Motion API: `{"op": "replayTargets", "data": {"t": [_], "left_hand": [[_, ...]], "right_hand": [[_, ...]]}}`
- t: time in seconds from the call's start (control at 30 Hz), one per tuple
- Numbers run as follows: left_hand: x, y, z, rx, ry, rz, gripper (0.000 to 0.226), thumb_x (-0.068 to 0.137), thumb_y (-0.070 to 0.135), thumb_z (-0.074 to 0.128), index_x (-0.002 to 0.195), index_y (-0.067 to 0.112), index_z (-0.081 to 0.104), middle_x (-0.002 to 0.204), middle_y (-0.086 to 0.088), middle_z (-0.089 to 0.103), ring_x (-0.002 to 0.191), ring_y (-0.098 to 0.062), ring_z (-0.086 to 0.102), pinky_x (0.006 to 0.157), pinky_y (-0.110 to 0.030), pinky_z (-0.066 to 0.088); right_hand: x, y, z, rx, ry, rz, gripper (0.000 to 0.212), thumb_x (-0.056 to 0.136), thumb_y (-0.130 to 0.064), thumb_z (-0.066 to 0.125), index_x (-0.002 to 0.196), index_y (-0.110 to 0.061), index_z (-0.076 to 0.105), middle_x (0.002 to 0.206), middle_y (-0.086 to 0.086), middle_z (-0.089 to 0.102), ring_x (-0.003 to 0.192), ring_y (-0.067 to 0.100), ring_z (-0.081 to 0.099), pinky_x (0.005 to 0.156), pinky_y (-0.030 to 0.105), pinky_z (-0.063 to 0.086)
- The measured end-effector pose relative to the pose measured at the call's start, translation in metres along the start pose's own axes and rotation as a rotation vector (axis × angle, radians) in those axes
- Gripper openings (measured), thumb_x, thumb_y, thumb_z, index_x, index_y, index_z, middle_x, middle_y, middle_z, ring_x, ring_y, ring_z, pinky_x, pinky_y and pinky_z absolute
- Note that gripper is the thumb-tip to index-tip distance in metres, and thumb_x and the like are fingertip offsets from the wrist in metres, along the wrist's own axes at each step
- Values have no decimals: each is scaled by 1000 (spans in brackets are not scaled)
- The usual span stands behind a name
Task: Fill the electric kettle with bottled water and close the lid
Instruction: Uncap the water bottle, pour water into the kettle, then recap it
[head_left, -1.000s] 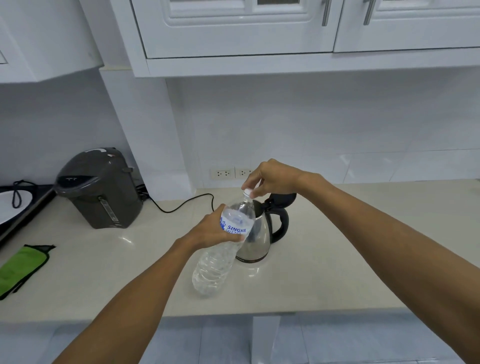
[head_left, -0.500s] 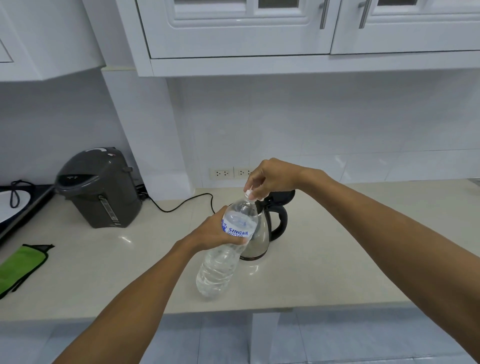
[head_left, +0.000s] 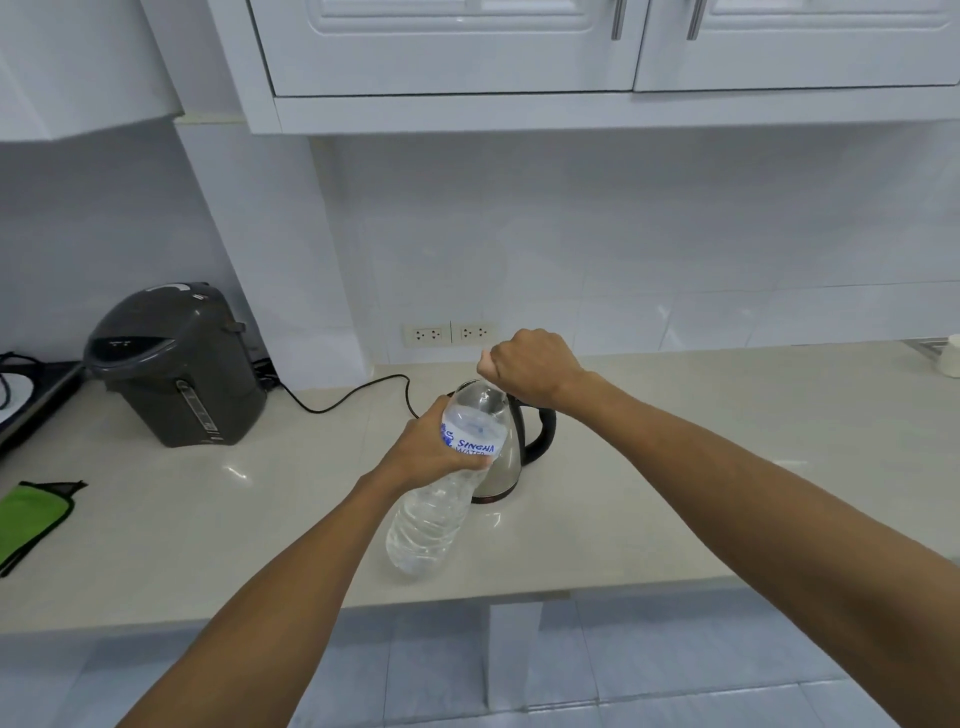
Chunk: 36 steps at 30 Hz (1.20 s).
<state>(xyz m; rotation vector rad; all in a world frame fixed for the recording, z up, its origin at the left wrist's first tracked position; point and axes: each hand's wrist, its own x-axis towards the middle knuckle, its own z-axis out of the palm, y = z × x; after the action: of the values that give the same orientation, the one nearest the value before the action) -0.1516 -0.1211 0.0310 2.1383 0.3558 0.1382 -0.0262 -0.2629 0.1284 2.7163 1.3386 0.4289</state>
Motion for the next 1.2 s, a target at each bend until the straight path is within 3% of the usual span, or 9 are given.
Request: {"op": "replayTargets", "data": {"t": [0.13,0.23,0.37,0.5,0.63,0.7,0.77,0.93,1.2], "left_hand": [[-3,2,8,17,-4,3,73,67,41,96,124,33,53,114,11,67,104,-9,65,72,-21,49],[-4,7,13,6,2,8,75,69,42,95,129,33,52,117,11,66,105,-7,64,74,-23,50],[-1,16,35,-68,-15,62,76,70,36,95,132,35,52,119,16,68,109,-3,66,82,-23,53],[18,34,82,-141,-65,102,77,70,32,96,133,34,52,120,15,70,108,-4,68,87,-27,57],[44,62,140,-203,-48,114,70,69,35,96,124,33,52,113,15,70,101,-3,69,82,-28,58],[61,80,166,-214,-45,131,68,71,34,96,120,35,49,108,22,66,95,2,65,73,-20,52],[79,98,191,-236,-52,143,69,73,34,95,123,35,48,105,24,64,93,-6,65,69,-19,49],[140,132,252,-261,-38,116,74,73,35,96,130,29,49,115,14,64,107,-18,63,74,-25,46],[216,148,312,-255,34,49,86,74,30,97,142,25,44,121,11,58,109,-13,55,87,-27,44]], "right_hand": [[-10,3,7,68,-34,51,36,89,-26,22,70,-7,47,57,5,32,63,29,41,47,29,22],[-16,12,8,253,11,140,57,101,-47,34,59,-9,40,56,5,38,59,28,43,51,31,30],[-34,40,-1,500,-68,153,67,95,-71,33,74,-11,53,68,1,59,68,21,54,60,35,42],[-58,80,-4,589,-166,165,49,92,-64,51,88,-17,60,75,-4,63,71,16,58,62,33,47],[-80,129,2,644,-162,254,35,86,-51,69,95,-18,60,81,-1,64,60,17,62,53,33,55],[-86,154,10,587,-123,273,29,86,-46,69,94,-20,59,82,-2,63,65,16,60,58,31,50],[-89,179,19,535,-82,294,24,87,-43,67,94,-23,58,82,-2,63,74,19,59,65,34,50],[-79,250,49,476,-51,388,26,88,-40,63,103,-19,61,96,4,63,86,24,60,73,37,52],[-47,332,94,521,-62,382,22,83,-41,66,95,-23,62,90,2,63,84,22,59,63,31,41]]}}
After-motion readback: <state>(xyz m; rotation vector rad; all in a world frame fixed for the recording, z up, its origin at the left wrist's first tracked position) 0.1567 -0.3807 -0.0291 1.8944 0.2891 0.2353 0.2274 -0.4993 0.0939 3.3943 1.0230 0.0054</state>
